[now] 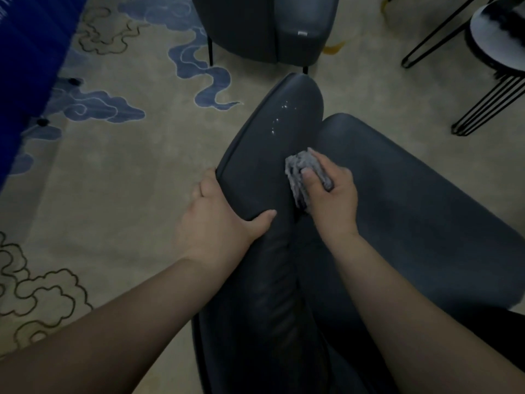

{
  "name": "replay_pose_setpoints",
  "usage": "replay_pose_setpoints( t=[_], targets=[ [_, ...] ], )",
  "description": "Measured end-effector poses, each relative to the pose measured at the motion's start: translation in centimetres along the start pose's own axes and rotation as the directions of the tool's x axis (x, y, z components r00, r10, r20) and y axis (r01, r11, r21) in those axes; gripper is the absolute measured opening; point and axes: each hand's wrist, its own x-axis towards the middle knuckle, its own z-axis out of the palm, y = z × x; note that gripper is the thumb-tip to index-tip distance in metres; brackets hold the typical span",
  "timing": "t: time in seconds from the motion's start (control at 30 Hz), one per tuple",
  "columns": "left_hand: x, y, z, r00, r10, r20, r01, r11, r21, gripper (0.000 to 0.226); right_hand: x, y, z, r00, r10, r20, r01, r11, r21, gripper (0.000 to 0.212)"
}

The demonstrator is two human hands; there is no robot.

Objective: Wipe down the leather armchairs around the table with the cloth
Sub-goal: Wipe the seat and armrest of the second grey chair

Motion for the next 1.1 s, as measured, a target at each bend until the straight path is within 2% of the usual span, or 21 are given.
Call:
replay_pose_setpoints(
  t=[0.13,0.27,0.37,0.47,0.57,0.63,0.7,0.77,0.83,0.9,1.0,1.1],
  targets=[
    [0.2,0.4,-0.3,0.999,-0.001,0.032,-0.002,0.998,0.069,0.108,1.1,-0.1,-1.0,0.996,-0.006,-0.093,0.008,1.000,0.016,0.034],
    [4.2,2.8,-0.4,0.997,0.017,0.080,-0.028,0.991,0.134,0.091,2.4,-0.8,-1.3,0.998,-0.053,-0.044,0.053,0.999,-0.015,0.035],
    [7.3,4.9,0.2,0.994,0.046,0.098,-0.061,0.986,0.154,0.088,4.4,-2.4,-0.8,0.988,-0.153,-0.006,0.153,0.988,-0.006,0.034],
    [7.7,4.8,0.8,0.997,0.065,0.044,-0.071,0.986,0.151,0.083,6.2,-3.4,0.8,0.956,-0.284,0.078,0.286,0.958,-0.008,0.037],
    [7.6,4.3,1.2,0.996,0.087,0.003,-0.086,0.987,0.133,0.074,7.0,-3.1,2.5,0.899,-0.358,0.252,0.384,0.921,-0.062,0.043],
    [7.7,4.4,1.3,0.996,0.089,-0.017,-0.085,0.984,0.154,0.076,8.4,-2.4,2.7,0.871,-0.387,0.302,0.432,0.897,-0.097,0.042],
    [7.7,4.4,1.4,0.996,0.084,-0.022,-0.078,0.977,0.200,0.083,10.8,-1.9,2.2,0.906,-0.335,0.258,0.369,0.925,-0.093,0.040],
    [7.7,4.5,1.4,0.996,0.080,-0.031,-0.071,0.972,0.225,0.085,12.5,-1.8,1.8,0.958,-0.245,0.152,0.262,0.959,-0.109,0.037],
    [7.6,4.5,1.4,0.996,0.076,-0.036,-0.066,0.969,0.239,0.086,12.3,-1.7,2.1,0.972,-0.217,0.091,0.228,0.964,-0.139,0.037],
    [7.6,4.6,1.4,0.997,0.069,-0.029,-0.060,0.969,0.240,0.085,10.5,-1.7,2.8,0.954,-0.275,0.120,0.289,0.948,-0.133,0.039],
    [7.6,4.5,1.5,0.998,0.060,-0.036,-0.050,0.974,0.223,0.085,8.8,-1.8,3.4,0.873,-0.436,0.218,0.469,0.873,-0.133,0.039],
    [7.6,4.5,1.6,0.995,0.079,-0.057,-0.061,0.960,0.273,0.095,11.1,-2.0,3.4,0.883,-0.425,0.201,0.458,0.874,-0.163,0.038]
  ],
)
